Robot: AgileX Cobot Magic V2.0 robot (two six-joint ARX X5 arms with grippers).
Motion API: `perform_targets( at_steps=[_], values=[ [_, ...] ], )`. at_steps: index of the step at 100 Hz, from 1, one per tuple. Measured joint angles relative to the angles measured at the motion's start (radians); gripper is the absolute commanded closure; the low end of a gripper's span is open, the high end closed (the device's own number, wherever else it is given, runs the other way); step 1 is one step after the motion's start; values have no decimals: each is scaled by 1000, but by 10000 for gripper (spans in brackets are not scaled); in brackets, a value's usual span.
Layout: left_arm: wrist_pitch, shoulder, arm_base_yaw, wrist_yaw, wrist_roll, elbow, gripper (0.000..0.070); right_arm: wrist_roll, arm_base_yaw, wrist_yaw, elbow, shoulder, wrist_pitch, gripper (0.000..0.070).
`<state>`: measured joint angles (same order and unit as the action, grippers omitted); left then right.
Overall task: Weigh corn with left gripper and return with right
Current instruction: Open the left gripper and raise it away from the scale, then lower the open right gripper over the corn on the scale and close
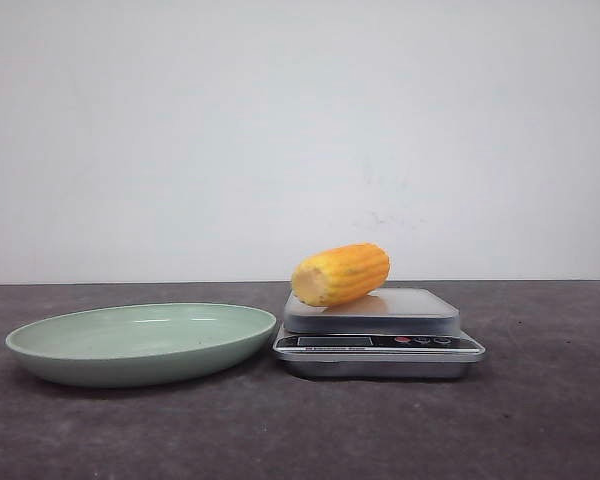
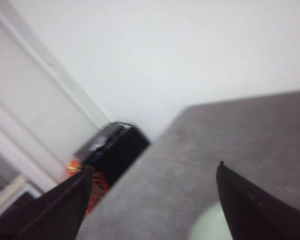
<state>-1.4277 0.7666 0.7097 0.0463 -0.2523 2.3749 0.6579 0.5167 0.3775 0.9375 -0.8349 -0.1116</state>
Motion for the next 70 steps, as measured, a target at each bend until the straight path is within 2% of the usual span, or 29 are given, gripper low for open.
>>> perform_targets(
  at_steps=[14,24,48,70],
  values=[
    [0,0,2,8,18,-13,567,-3,68,-183,33,-102,-182,147],
    [0,0,2,7,25,-39,567,-4,121,-272,34,-191,-294,146],
    [0,0,2,7,28,-85,567,22,216,-360,107,-392,-364,147],
    [0,0,2,7,50,-132,567,30,228,-420,225,-583,-467,148]
  ],
)
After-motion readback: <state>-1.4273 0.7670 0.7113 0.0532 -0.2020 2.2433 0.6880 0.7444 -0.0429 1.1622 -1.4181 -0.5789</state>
